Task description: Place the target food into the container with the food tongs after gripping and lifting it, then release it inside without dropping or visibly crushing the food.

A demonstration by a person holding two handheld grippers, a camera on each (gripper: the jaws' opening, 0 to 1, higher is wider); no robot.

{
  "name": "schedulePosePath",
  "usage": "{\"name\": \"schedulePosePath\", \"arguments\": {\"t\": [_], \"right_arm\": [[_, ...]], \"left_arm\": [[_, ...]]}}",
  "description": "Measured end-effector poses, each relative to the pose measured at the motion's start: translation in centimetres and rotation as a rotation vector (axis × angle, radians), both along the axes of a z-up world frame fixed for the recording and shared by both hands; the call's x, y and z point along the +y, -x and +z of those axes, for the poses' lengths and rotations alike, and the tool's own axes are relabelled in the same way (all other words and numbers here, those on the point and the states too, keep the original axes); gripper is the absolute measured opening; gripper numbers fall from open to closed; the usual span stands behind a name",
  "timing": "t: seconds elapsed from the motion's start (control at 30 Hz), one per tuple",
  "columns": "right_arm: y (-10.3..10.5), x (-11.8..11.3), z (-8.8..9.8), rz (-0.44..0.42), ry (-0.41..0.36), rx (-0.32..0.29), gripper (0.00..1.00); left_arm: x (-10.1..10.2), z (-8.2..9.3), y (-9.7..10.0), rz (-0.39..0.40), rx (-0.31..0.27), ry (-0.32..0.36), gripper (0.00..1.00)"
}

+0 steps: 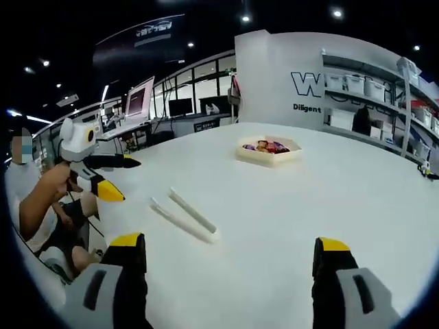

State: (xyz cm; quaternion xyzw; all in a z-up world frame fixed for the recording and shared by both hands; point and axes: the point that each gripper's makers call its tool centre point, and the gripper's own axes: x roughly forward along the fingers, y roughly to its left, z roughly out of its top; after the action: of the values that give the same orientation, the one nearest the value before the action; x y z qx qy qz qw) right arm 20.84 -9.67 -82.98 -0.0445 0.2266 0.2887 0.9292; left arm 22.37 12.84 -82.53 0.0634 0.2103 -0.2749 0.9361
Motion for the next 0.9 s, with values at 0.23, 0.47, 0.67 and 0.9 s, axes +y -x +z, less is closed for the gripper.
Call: {"name": "schedulePosePath", "arguments": {"t": [0.23,0.47,0.67,0.9], "right_arm": [[0.00,0.12,0.20,0.006,-0.006,-0.002,0.99],[-0.27,0.30,0.77,0.009,-0.009,-0.015,0.99],[-0.28,0.13,0.87,0.001,-0.009,-0.022,0.99],[-0.14,0.17,0.66,0.002,-0.009,-0.017,0.99]], "left_arm": [[0.04,-0.06,0.02,-0.001,0.004,-0.007,0.93],[-0.17,0.17,-0.10,-0.005,0.001,-0.008,0.93],[-0.32,0.33,-0.20,-0.009,-0.005,-0.009,0.92],[-0.48,-0.12,-0.03,-0.018,0.002,-0.020,0.92]]}}
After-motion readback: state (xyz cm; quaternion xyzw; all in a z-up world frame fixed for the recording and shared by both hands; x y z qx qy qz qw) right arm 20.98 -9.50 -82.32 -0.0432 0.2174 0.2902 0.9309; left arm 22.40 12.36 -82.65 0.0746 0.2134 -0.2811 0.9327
